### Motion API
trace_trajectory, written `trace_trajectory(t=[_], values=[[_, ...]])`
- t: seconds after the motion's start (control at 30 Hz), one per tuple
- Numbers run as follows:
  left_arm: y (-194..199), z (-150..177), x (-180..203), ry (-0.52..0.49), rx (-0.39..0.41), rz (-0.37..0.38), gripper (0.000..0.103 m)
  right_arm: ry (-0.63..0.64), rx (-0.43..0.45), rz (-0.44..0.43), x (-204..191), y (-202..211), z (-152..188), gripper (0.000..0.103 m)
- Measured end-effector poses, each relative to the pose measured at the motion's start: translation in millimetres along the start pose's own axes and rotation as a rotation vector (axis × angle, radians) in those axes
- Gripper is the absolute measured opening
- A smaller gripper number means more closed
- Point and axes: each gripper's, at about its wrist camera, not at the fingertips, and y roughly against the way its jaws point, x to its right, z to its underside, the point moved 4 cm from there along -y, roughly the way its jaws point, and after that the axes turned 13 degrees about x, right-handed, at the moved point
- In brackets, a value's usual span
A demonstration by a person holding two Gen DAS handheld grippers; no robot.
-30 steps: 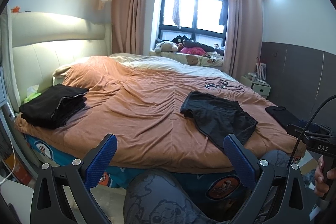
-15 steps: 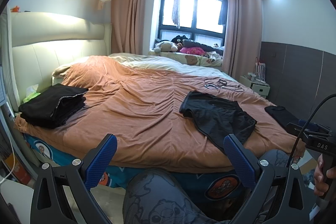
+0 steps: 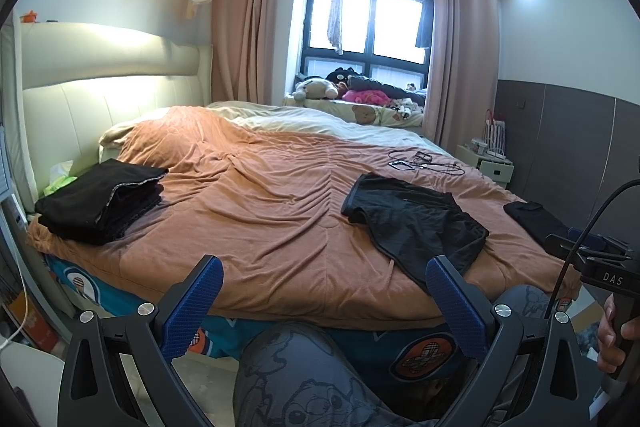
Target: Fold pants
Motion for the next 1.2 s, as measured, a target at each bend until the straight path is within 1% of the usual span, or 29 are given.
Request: trace_trajectory(t=[0.27,0.5,0.57,0.6,0.67,0.77,0.8,1.2], values=[[-0.8,-0.3,-0.2,0.002,0.0,-0.001,0.102,-0.005,0.0,-0.006,1.9,0.2,-0.3,0.08],[-2.6,0.3,0.2,0.0,-0.002,0.0,0.102,0.002,-0.004,-0.028,3.7,-3.9,-1.5,0.08],[-8.0,0.0,1.8,0.0,-0.01,0.004,0.102,-0.002,-0.005,-0.034,6.6,-6.1,-2.0,0.083],[-10.9,-0.3,2.6,0.0,-0.012,0.006,0.102,-0.003,-0.004,-0.032,8.4,-7.1,-2.3,0.087],[-17.2,-0.8,5.7,0.0,-0.017,0.012,0.102,0.001,-0.006,-0.02,13.0,-10.0,-2.2,0.091],[-28.0,-0.4,12.4,-0.012,-0.028,0.021,0.102,-0.012,-0.015,-0.028,19.3,-16.2,-2.3,0.099],[-31.9,-0.1,14.6,-0.014,-0.031,0.024,0.102,-0.014,-0.016,-0.025,21.3,-17.6,-3.0,0.103],[-89.5,11.6,42.7,-0.017,-0.115,0.087,0.102,-0.058,-0.085,0.003,52.3,-58.7,-7.5,0.103]])
